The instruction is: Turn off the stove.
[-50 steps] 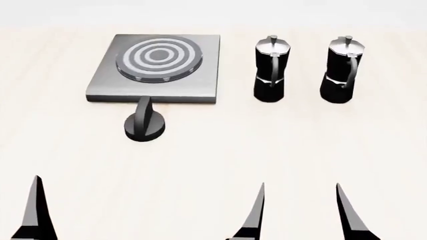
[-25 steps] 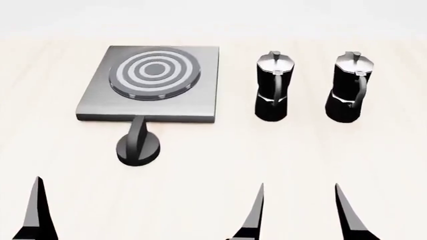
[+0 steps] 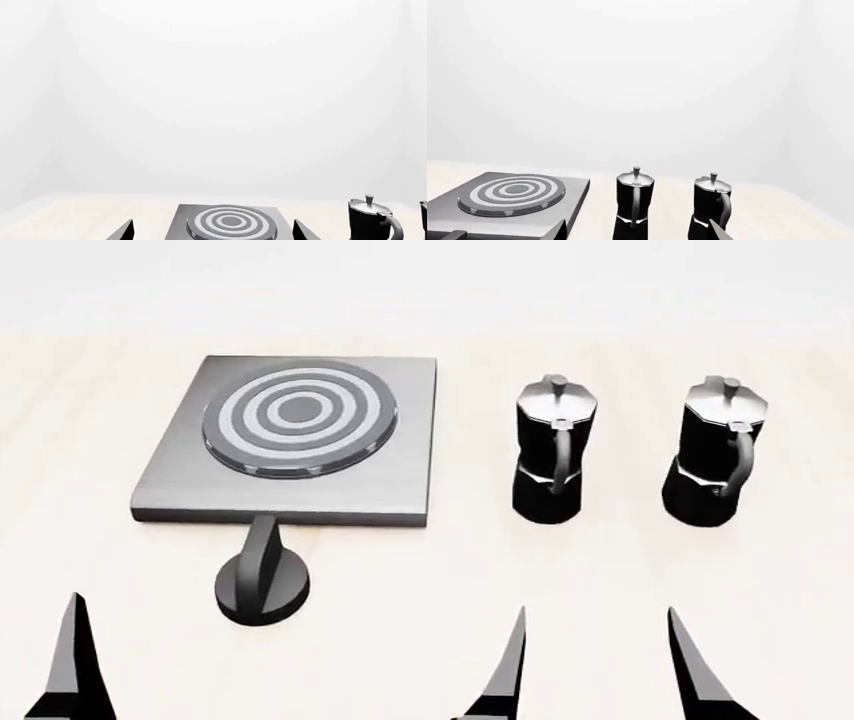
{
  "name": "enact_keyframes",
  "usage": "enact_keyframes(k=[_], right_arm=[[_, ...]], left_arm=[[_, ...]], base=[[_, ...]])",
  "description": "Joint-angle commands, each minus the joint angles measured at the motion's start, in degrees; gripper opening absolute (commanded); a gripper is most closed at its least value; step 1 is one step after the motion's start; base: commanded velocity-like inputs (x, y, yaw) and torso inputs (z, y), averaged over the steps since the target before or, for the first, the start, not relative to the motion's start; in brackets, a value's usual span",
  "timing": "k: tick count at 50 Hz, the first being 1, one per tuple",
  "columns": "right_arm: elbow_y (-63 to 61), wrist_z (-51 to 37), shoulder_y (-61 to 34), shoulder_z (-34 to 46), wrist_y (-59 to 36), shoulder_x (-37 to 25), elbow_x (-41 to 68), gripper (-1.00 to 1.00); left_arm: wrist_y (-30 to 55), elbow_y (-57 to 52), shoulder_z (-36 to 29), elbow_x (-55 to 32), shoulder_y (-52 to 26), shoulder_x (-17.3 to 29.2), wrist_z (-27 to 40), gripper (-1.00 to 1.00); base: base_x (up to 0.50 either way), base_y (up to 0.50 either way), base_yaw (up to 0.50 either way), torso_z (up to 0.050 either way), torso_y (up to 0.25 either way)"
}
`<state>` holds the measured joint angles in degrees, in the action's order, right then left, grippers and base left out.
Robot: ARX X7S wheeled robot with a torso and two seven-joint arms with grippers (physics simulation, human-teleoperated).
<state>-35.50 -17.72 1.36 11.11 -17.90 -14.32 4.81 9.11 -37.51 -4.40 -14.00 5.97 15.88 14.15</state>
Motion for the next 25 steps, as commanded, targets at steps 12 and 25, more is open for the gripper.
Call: enact_keyframes(k=[12, 25], right_arm=[[0.62, -0.81, -0.23, 0.50, 0.59, -0.70, 0.67, 1.00], [0.30, -1.31, -0.23, 0.63, 0.59, -1.07, 1.01, 1.00]], left_arm=[[-0.35, 0.20, -0.45, -0.38, -0.07, 0.78, 0.87, 1.00], [-0.46, 0.34, -0.70, -0.67, -0.16, 1.14, 1.30, 1.00]], base=[[0.18, 0.00, 0.00, 0.000, 0.000], [0.17, 0.00, 0.00, 0.000, 0.000]])
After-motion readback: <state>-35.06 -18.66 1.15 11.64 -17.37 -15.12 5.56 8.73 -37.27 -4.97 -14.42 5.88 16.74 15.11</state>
